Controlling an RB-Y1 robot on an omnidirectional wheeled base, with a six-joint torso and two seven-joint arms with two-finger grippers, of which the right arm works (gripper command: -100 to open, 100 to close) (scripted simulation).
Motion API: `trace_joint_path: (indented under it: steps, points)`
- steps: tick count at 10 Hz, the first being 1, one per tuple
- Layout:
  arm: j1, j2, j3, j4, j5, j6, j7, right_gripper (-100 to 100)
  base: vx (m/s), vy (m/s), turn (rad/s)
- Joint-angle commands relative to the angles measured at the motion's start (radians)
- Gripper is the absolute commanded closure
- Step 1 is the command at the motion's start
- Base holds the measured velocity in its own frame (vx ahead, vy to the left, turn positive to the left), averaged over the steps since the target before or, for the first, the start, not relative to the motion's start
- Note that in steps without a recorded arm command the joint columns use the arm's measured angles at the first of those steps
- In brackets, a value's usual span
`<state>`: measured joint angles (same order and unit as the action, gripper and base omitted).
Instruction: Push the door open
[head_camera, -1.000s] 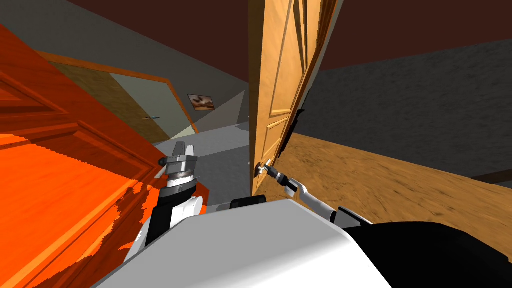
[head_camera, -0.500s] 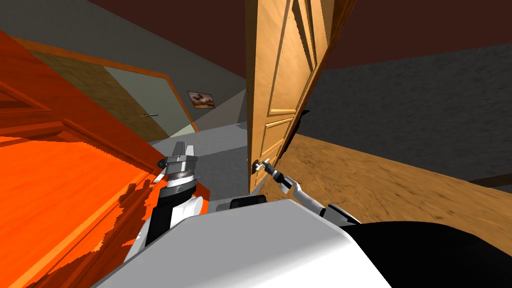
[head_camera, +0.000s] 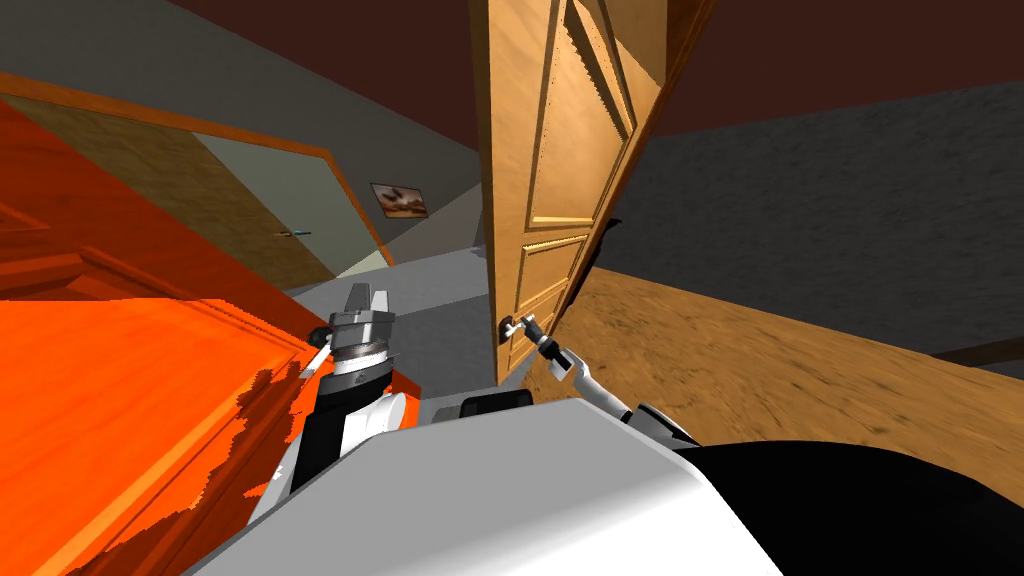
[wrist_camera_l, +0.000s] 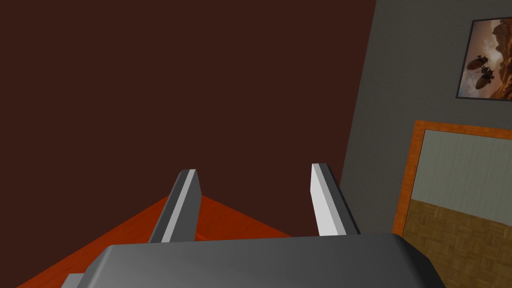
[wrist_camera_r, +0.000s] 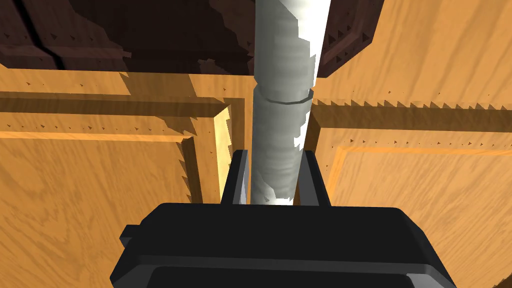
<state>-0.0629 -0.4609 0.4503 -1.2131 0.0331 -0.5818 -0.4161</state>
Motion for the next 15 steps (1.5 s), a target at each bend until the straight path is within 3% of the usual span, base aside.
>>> trace_joint_path:
  steps: [1, 2, 3, 4, 7, 8, 11, 15]
  points:
    - [-0.030, 0.025, -0.027, 0.015, -0.004, 0.017, 0.019, 100, 0.048, 0.066, -0.009]
    - [-0.047, 0.064, -0.045, 0.033, -0.004, 0.043, 0.045, 100, 0.056, 0.066, -0.014]
    - [-0.064, 0.091, -0.064, 0.051, -0.005, 0.068, 0.071, 100, 0.076, 0.089, -0.038]
    - [-0.064, 0.104, -0.064, 0.051, -0.005, 0.068, 0.071, 100, 0.066, 0.061, -0.025]
    - [-0.113, 0.213, -0.117, 0.102, -0.007, 0.141, 0.143, 100, 0.080, 0.066, -0.030]
    - [-0.113, 0.216, -0.117, 0.102, -0.007, 0.141, 0.143, 100, 0.073, 0.063, -0.011]
    - [-0.153, 0.307, -0.161, 0.144, -0.008, 0.201, 0.203, 100, 0.072, 0.066, -0.043]
    - [-0.185, 0.383, -0.196, 0.179, -0.009, 0.249, 0.252, 100, 0.074, 0.061, -0.032]
